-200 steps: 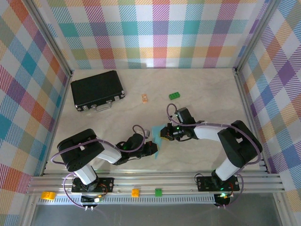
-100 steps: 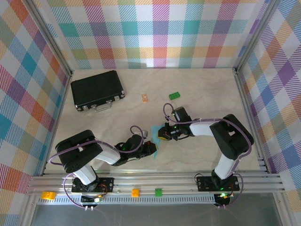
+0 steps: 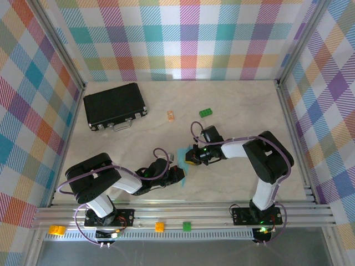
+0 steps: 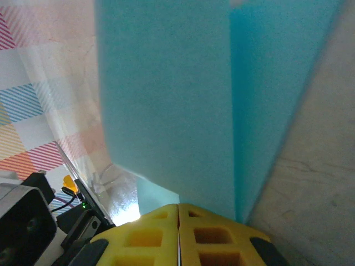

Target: Fold a paper plane with a square sheet of paper (pick it up from the middle)

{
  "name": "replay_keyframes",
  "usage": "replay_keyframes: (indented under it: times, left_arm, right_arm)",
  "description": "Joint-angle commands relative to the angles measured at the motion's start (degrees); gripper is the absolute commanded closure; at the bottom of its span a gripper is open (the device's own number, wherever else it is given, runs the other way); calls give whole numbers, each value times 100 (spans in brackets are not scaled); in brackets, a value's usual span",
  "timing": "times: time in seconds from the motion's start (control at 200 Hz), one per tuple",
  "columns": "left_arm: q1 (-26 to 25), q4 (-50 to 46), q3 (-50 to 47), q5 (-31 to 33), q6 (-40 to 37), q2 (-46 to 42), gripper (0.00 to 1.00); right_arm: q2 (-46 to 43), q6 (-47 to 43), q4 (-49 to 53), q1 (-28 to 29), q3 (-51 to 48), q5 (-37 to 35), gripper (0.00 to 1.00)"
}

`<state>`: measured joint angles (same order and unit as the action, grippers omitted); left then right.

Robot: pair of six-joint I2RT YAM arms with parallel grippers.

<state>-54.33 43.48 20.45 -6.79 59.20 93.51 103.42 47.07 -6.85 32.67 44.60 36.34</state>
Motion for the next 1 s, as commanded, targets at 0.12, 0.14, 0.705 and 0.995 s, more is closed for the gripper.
replay_keyframes:
  times: [0.12, 0.14, 0.705, 0.995]
  left_arm:
    - [1, -1217, -208, 257, -8, 260, 100]
    - [1, -1214, -200, 257, -7, 267, 100]
    - [-25, -1666, -160, -194, -398, -562, 81]
    - [-52, -2090, -61, -441, -646, -1403, 77]
  right_arm:
    - [194, -270, 355, 5, 120, -185, 91]
    - [205, -284, 386, 11, 119, -208, 91]
    - [264, -534, 1549, 249, 330, -1372, 93]
    - [297, -510, 1551, 248, 374, -1277, 94]
